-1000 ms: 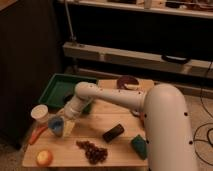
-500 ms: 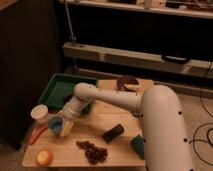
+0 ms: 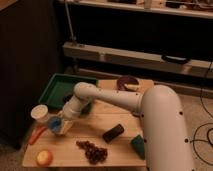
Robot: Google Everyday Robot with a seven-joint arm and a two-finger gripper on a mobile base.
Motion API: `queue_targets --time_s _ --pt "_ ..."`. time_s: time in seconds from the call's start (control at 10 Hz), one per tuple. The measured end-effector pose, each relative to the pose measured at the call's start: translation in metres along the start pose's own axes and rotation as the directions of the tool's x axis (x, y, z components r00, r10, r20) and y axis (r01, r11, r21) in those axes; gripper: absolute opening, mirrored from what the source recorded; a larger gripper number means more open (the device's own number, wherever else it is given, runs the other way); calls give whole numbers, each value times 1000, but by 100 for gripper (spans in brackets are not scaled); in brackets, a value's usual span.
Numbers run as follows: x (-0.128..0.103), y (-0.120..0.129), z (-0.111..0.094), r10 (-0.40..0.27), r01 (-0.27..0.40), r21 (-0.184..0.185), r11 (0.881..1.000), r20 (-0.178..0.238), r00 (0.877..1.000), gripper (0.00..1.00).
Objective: Stack cups into tray
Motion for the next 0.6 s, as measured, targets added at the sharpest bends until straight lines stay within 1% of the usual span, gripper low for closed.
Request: queue_targets --time_s 0.1,0.2,0.4,0.6 --pt "0 3 -9 0 0 9 1000 4 1000 0" --pt "-4 5 -22 -1 0 24 1000 9 1000 0" --pt "-14 7 -45 -1 1 42 999 5 1000 0" --pt "-36 -2 -68 -12 13 55 998 -12 1000 0"
